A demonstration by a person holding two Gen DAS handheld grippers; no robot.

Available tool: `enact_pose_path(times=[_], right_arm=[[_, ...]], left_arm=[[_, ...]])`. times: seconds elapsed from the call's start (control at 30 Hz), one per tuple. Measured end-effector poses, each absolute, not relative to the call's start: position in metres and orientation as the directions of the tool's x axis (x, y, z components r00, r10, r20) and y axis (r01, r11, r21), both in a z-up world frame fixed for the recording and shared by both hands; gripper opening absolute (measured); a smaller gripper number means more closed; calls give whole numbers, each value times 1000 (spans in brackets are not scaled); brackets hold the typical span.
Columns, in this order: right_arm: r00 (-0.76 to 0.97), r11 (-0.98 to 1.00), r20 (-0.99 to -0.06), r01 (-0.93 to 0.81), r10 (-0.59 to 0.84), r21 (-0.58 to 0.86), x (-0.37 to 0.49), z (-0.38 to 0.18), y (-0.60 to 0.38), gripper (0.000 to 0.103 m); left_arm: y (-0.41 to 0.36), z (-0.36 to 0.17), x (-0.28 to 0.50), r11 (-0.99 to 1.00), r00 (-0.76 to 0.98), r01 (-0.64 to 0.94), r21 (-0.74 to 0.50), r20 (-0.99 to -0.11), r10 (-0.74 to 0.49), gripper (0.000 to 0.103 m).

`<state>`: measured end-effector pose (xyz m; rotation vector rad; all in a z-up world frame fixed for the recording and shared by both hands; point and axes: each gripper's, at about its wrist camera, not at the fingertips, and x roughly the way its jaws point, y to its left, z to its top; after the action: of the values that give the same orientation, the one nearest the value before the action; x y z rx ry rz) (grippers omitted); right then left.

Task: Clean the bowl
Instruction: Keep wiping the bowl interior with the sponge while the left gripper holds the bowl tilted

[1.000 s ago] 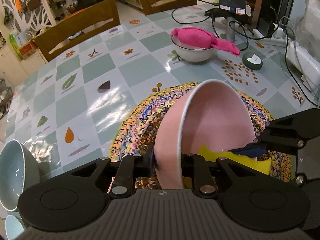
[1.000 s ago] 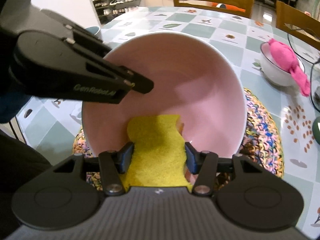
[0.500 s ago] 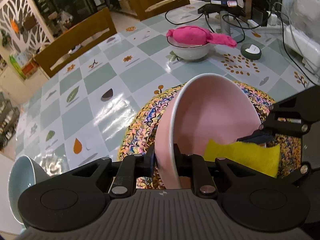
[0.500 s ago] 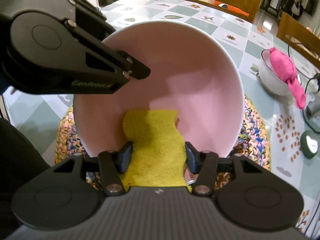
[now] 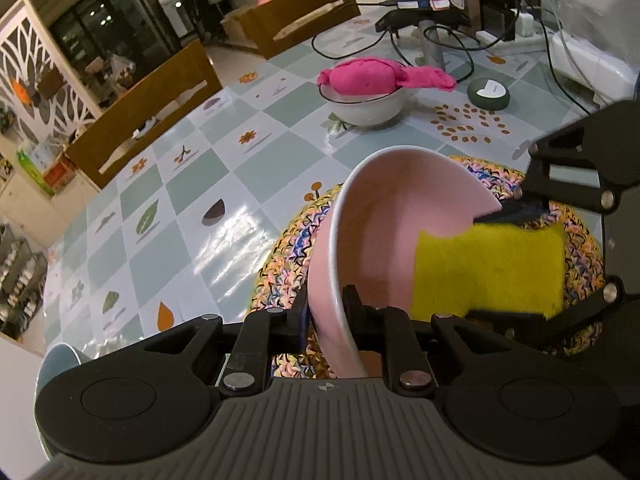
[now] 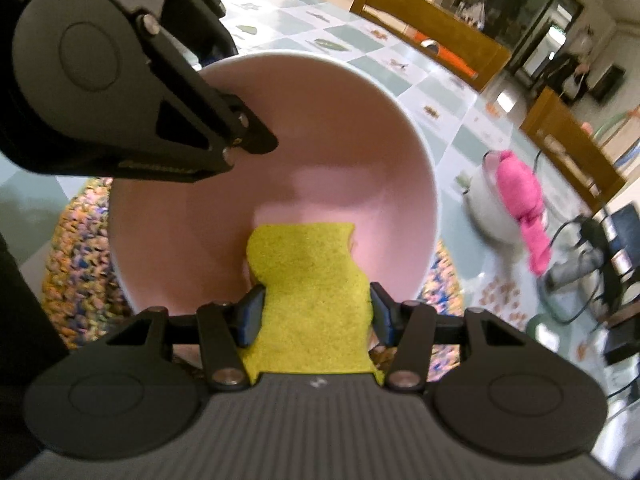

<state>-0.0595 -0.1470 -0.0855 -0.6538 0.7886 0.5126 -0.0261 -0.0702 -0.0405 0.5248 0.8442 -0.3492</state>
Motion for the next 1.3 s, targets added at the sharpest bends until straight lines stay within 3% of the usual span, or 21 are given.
enact_pose_path(times=[0.3,0.5,0.8,1.03,1.3], right_arm=[[725,584,-673,-613,148,-531,-62,-84,-143,54],[689,541,-711,-656,143,-526,-56,-92,-147,54],[589,649,-785,-677,194,-347,-46,-88,-160,53],[529,740,-805,-649,271,-178,-51,-88,-163,53],[446,818,-794,-565,414,109,-51,-86,-172,53]], left_arm=[[-69,-41,-25,814,613,500,295,-784,-93,20],[-69,-41,-24,816,611,500,289,-786,-96,22],[-72,-40,-21,831,606,489,265,-788,-105,24],[-67,-44,-18,863,569,465,196,-814,-122,32],[-57,-49,-14,901,526,422,102,-837,-151,43]])
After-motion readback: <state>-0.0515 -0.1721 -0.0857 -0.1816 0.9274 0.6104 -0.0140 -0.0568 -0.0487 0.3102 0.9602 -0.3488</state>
